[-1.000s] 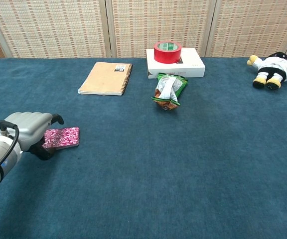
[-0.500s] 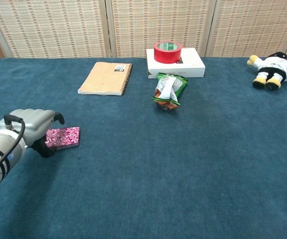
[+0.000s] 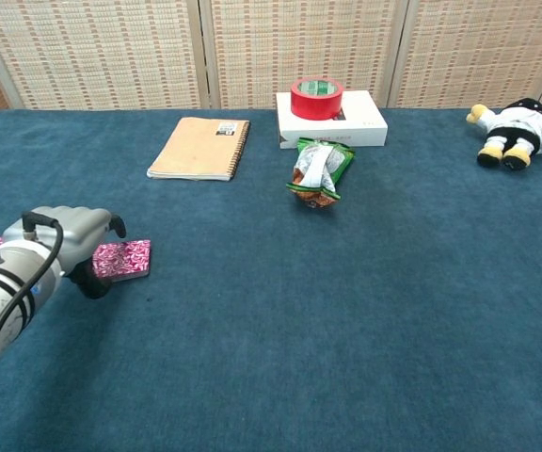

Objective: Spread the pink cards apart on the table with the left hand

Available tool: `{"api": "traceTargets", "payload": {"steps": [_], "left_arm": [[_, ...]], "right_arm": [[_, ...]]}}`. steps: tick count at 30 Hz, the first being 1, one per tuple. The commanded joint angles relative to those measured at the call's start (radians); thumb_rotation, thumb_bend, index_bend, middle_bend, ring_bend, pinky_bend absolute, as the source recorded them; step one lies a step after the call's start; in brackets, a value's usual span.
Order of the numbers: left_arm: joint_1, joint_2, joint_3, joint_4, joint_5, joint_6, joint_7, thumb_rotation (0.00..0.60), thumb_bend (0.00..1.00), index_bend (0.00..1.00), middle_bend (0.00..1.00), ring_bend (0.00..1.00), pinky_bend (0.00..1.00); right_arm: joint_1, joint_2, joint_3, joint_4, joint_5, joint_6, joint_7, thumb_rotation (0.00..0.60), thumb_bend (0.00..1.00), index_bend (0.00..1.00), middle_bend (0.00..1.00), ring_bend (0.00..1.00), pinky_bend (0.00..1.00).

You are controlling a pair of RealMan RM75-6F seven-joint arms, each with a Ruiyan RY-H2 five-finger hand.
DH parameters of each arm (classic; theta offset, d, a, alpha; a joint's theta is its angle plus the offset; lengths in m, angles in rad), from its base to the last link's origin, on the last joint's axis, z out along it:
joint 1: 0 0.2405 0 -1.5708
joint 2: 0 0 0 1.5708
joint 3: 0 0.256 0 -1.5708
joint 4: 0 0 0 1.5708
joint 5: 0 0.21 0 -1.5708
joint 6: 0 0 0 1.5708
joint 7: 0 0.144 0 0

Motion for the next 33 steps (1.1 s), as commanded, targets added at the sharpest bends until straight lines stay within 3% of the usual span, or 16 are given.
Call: {"api": "traceTargets", "payload": {"steps": [1, 11, 23, 33], "left_arm": [[-0.006, -0.003, -0.002, -0.002, -0.008, 0.005, 0.003, 0.6, 0.41, 0.18, 1.0, 1.0, 1.0], [-0.025, -0.009, -0.002, 0.001, -0.034, 0.006, 0.005, 0.6, 0.41, 0.17, 1.0, 1.0, 1.0], [-0.034, -0.009, 0.01, 0.011, -0.024, 0.007, -0.024, 0.6, 0.41, 0.22, 1.0, 1.0, 1.0], [-0.036, -0.014, 0.021, 0.028, -0.012, 0.018, -0.035, 0.6, 0.4, 0.19, 1.0, 1.0, 1.0]], "right_arm": [[0.0, 0.0, 0.0, 0.0, 0.0, 0.001, 0.001, 0.6, 0.33, 0.74, 0.63, 0.56, 0.82], [-0.002, 0.003, -0.002, 0.002, -0.002, 0.003, 0.008, 0.6, 0.33, 0.74, 0.63, 0.56, 0.82], [-0.002, 0.004, -0.003, 0.003, -0.004, 0.004, 0.009, 0.6, 0.33, 0.74, 0.63, 0.56, 0.82], [-0.002, 0.004, -0.004, 0.004, -0.004, 0.002, 0.009, 0.6, 0.33, 0.74, 0.63, 0.56, 0.82]]}}
